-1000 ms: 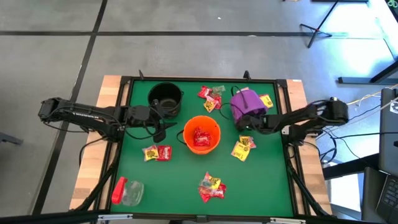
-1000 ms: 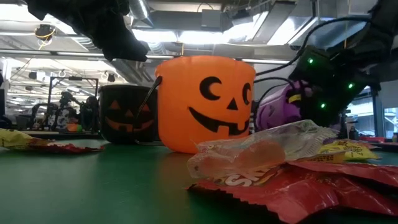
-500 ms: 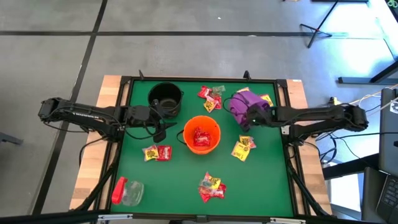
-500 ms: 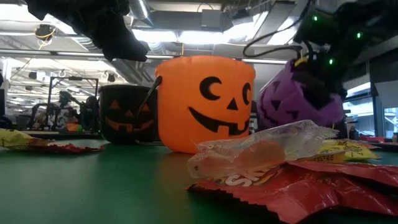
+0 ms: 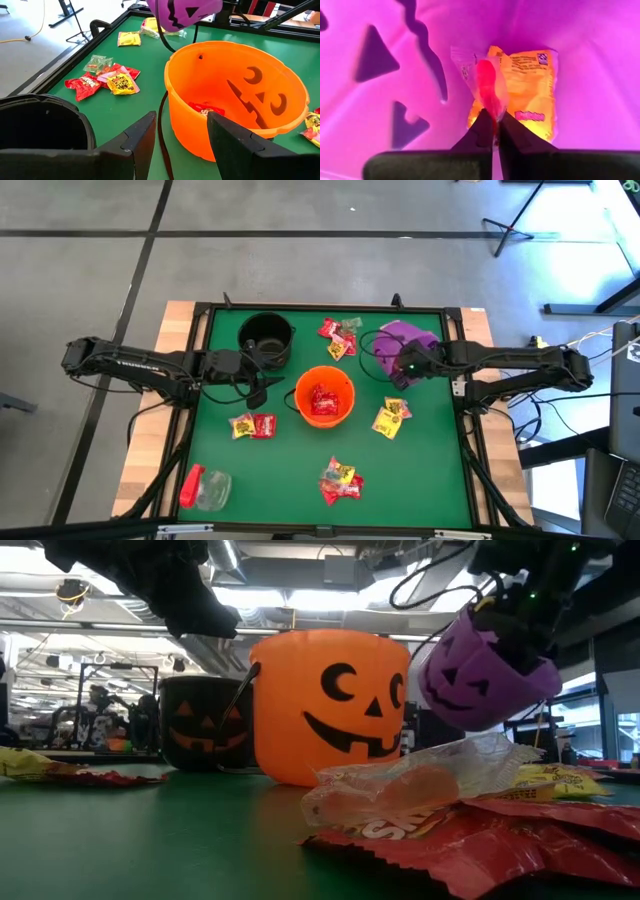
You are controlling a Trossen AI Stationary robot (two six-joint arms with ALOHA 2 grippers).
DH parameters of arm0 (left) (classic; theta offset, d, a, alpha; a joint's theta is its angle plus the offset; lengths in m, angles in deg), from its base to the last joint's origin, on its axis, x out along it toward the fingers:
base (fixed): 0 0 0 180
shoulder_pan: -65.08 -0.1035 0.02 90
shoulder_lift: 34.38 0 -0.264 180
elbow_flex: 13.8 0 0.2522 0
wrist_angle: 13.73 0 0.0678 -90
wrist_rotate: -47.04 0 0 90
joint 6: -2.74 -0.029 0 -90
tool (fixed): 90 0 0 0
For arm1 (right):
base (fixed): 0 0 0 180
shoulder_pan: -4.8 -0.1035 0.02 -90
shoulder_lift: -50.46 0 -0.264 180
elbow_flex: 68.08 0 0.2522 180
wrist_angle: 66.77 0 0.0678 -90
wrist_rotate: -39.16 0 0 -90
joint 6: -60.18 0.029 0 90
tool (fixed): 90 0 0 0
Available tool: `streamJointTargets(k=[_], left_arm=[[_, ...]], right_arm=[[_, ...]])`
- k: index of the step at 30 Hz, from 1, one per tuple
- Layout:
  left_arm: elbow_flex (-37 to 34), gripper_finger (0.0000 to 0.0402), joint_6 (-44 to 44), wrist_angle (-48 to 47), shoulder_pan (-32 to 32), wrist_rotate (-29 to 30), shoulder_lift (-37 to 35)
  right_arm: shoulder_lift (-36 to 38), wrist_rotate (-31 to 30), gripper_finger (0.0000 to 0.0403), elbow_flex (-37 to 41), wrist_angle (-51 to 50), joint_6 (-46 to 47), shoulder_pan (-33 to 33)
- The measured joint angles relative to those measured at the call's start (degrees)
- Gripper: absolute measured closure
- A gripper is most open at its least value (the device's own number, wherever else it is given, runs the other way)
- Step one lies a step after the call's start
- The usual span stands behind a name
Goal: Sort candy
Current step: Remove the orange candy from the purple bin and put it into the orange bin
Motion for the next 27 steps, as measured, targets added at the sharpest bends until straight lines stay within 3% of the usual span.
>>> streamJointTargets(k=[11,18,27], left_arm=[[0.0,0.0234,-1.2,4.9,0.0,-1.0,0.0],[0.0,0.0234,-1.6,10.2,0.0,-6.9,0.0],[0.0,0.0234,-1.6,10.7,0.0,-6.9,0.0]], right_arm=[[-1.8,3.2,0.0401,-0.3,-8.5,4.2,0.0],[-4.5,8.7,0.0402,-0.3,-10.0,3.8,0.1],[-0.7,12.7,0.0402,-0.4,-12.7,3.4,0.1]])
